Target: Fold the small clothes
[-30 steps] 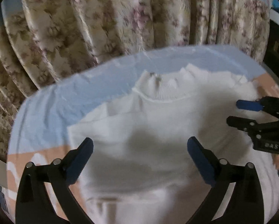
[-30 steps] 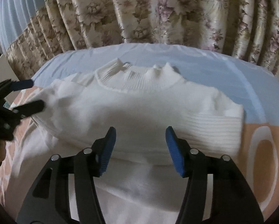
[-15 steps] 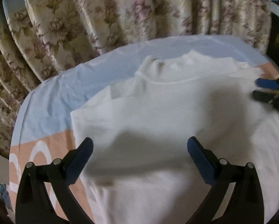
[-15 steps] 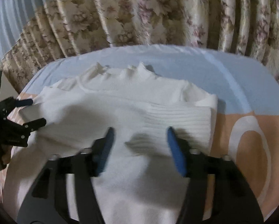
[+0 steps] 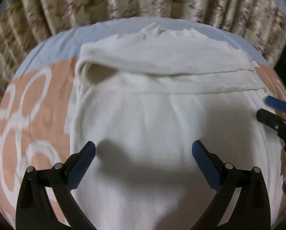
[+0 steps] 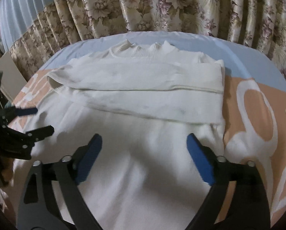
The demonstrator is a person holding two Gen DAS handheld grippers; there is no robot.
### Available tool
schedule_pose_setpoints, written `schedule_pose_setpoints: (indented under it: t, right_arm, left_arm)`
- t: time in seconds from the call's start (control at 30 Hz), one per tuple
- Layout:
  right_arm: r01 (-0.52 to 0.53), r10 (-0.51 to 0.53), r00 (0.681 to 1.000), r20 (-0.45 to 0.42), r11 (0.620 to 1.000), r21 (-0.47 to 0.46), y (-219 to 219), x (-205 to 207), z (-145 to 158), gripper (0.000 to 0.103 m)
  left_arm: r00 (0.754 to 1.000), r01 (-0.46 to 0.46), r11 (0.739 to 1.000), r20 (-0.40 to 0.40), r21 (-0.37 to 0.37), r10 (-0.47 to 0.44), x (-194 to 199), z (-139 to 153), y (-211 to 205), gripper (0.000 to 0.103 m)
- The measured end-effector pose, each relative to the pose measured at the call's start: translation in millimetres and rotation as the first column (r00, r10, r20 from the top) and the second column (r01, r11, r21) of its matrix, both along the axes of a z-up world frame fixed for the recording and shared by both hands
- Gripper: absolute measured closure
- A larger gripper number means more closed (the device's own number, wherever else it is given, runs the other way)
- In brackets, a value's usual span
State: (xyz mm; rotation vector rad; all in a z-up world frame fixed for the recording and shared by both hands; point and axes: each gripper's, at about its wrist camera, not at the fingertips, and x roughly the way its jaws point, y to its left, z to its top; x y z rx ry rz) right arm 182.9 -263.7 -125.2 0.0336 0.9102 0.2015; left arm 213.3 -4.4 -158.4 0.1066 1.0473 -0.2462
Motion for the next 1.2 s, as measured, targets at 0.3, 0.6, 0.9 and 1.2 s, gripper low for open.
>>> schedule_pose_setpoints:
  t: [0.3, 0.6, 0.9, 1.2]
  right_arm:
    - [0.038, -0.039, 0.999, -0.016, 0.998, -0.051, 15, -23, 7, 0.003]
    - [0.111, -0.111, 0.991, -0.079, 0.994, -0.014, 18, -51, 7, 0.003]
    - [0.138, -0.142, 0.988, -0.06, 0.989, -0.055, 19, -79, 16, 0.003]
    - [0.122, -0.124, 0.989, -0.077, 0.992, -0.03, 14, -111, 15, 0.003]
  left_arm:
    - [0.998, -0.07, 0.997, -0.003, -0.024, 0.07, -27, 9, 8, 0.002]
    - [0.994, -0.092, 0.996, 0.055, 0.02, 0.091, -62, 29, 13, 0.002]
    - [0.986, -0.13, 0.991, 0.101, 0.0, 0.129, -93, 41, 26, 0.002]
    - [0.981, -0.125, 0.992, 0.144, -0.025, 0.128, -120, 43, 30, 0.002]
